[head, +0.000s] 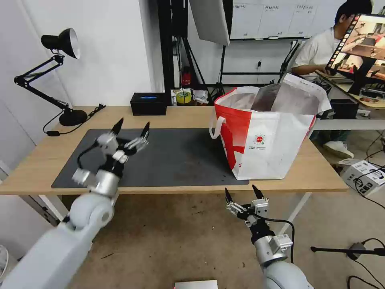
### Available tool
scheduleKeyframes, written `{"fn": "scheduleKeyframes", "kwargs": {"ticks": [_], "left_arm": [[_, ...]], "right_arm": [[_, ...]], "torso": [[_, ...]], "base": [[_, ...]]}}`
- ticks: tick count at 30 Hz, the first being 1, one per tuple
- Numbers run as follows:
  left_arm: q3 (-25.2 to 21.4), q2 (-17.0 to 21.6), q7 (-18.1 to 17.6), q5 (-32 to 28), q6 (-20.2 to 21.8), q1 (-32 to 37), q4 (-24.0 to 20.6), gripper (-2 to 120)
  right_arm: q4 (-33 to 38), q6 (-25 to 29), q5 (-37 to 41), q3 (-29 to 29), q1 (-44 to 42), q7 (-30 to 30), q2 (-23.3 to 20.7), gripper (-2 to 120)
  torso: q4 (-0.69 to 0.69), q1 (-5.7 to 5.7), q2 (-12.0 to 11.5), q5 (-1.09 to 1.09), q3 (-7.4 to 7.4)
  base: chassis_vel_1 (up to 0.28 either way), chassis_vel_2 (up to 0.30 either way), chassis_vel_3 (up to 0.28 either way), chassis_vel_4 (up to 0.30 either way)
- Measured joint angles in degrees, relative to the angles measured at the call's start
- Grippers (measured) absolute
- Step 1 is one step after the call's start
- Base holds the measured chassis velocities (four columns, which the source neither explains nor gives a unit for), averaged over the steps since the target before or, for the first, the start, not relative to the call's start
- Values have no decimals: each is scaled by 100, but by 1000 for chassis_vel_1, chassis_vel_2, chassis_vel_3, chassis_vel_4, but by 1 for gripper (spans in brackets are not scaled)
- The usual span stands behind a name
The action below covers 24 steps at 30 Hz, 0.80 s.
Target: Pick up the trash from the table and place it into the takeout bag.
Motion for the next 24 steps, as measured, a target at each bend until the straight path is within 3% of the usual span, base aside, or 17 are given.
{"fn": "scheduleKeyframes", "kwargs": {"ticks": [11,24], "left_arm": [[-1050,-673,89,610,-305,1301,-237,100],[-1744,-1329,366,877,-784,2465,-286,100]], "right_arm": [[0,0,0,0,0,0,0,100],[0,0,0,0,0,0,0,100]], "torso": [[-1,1,0,1,1],[0,0,0,1,1]], "base": [[0,0,0,0],[0,0,0,0]]}}
